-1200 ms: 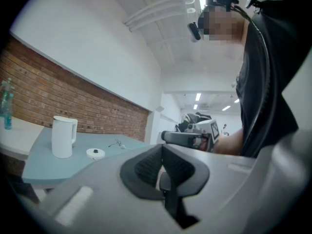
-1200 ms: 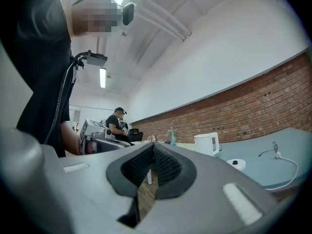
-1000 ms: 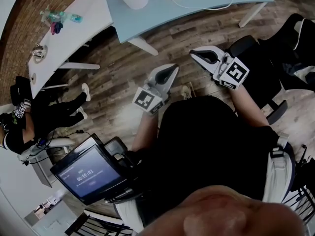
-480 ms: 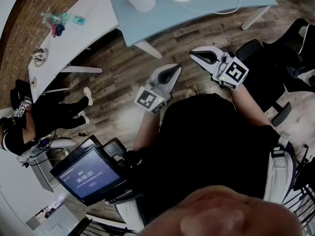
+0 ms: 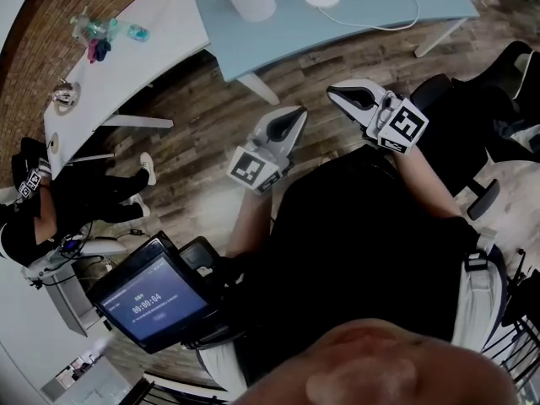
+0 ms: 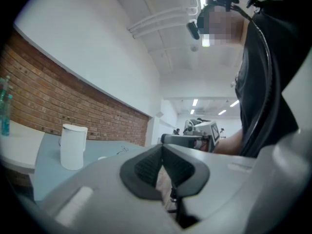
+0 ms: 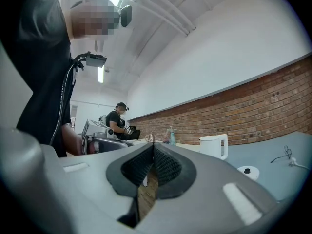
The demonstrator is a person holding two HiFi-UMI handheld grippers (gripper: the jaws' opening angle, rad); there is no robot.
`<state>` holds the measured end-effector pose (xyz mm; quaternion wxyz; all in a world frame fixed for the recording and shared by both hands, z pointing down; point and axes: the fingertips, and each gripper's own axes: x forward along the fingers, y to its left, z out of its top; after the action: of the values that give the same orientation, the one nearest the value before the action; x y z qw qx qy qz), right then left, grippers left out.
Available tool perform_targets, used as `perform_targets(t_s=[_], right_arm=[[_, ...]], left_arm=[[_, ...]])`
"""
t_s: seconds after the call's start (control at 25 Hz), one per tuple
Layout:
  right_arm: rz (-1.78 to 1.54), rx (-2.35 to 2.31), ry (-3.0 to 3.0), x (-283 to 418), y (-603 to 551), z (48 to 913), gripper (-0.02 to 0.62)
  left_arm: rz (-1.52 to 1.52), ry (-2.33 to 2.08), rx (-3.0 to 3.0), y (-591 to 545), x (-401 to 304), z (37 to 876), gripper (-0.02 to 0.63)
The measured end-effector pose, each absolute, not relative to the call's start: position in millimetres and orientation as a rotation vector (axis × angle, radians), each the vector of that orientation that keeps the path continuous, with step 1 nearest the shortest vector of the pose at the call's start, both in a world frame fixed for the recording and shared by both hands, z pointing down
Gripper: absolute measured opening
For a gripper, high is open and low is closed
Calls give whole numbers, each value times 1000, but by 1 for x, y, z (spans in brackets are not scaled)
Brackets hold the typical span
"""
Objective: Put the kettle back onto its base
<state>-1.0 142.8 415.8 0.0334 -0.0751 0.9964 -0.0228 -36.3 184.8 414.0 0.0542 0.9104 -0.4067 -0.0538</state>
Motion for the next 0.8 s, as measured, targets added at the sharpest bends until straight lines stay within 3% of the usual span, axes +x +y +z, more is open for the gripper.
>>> perform_targets(t_s=[0.12,0.8], right_arm=[[-75,-228,3077,0,143,418,5],[-68,-167,3094,-19,142,412,3]], left_arm=[[-284,-1245,2781,182,-34,400,2],[-207,-1254,2731,187,-41,423,2]])
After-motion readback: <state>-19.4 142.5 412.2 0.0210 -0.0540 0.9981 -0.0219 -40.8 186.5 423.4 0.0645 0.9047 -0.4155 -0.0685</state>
